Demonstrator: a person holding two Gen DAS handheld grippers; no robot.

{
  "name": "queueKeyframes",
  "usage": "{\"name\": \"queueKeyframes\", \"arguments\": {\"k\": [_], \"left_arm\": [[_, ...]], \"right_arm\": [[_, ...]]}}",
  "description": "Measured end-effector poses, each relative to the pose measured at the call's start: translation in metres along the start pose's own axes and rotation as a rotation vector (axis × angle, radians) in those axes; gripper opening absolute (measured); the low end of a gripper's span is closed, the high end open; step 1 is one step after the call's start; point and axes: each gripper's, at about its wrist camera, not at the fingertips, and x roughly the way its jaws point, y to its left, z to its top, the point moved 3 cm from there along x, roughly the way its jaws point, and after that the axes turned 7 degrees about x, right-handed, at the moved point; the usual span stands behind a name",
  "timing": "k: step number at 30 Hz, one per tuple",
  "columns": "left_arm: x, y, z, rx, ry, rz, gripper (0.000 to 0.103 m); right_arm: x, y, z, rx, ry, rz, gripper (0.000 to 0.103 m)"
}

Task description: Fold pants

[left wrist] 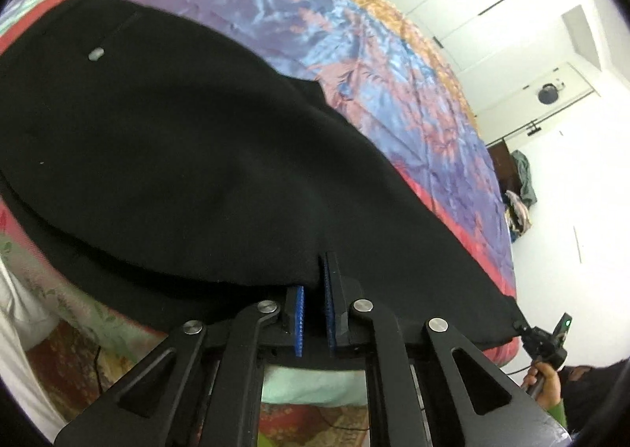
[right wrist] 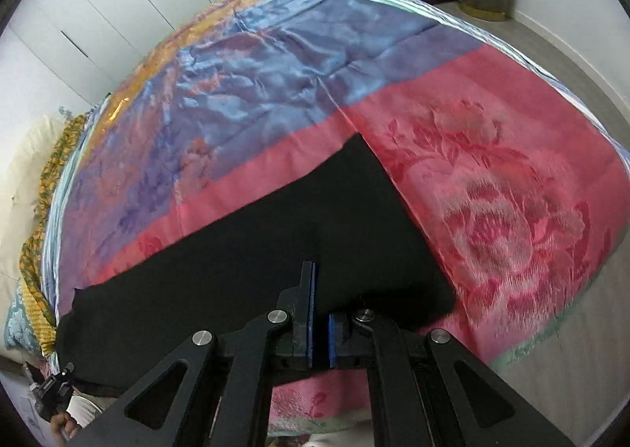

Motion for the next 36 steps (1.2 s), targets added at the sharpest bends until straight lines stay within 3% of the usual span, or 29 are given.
{"name": "queueKeyframes", "arguments": {"k": [8, 13, 16, 24, 31, 33, 34, 35, 36], "left_arm": [[0.009, 0.005, 0.004, -0.032, -0.007, -0.018, 0.005], [0.021, -0.003, -0.003, 0.012, 0.045, 0.036, 0.005], [0.026, 0.003, -0.009, -0.014, 0.065, 0.044, 0.004], [-0.004, -0.009, -0.002, 0.023, -0.02, 0.037, 0.004], [0.017, 0.005, -0.02, -0.01, 0.073, 0.064, 0.006], [0.015, 0.001, -0.02, 0.038, 0.091, 0.12, 0.017], [0.01, -0.002, -0.02, 0.062, 0.088, 0.145, 0.023], [0.004, -0.006, -0.021, 0.082, 0.083, 0.155, 0.04], [-0.002, -0.011, -0.022, 0.096, 0.077, 0.16, 0.059]], "right_arm": [[-0.001, -0.011, 0.001, 0.033, 0.021, -0.005, 0.005], [0.003, -0.017, 0.001, 0.043, 0.042, -0.039, 0.005], [0.011, -0.018, 0.0, 0.047, 0.054, -0.064, 0.006], [-0.01, -0.009, 0.002, 0.039, -0.027, -0.051, 0.006], [0.02, -0.019, -0.001, 0.042, 0.04, -0.144, 0.006], [0.018, -0.019, -0.004, 0.041, 0.026, -0.149, 0.018], [0.013, -0.018, -0.006, 0.041, 0.017, -0.144, 0.036], [0.009, -0.017, -0.007, 0.04, 0.009, -0.135, 0.059], [0.0, -0.016, -0.01, 0.037, -0.006, -0.116, 0.067]]}}
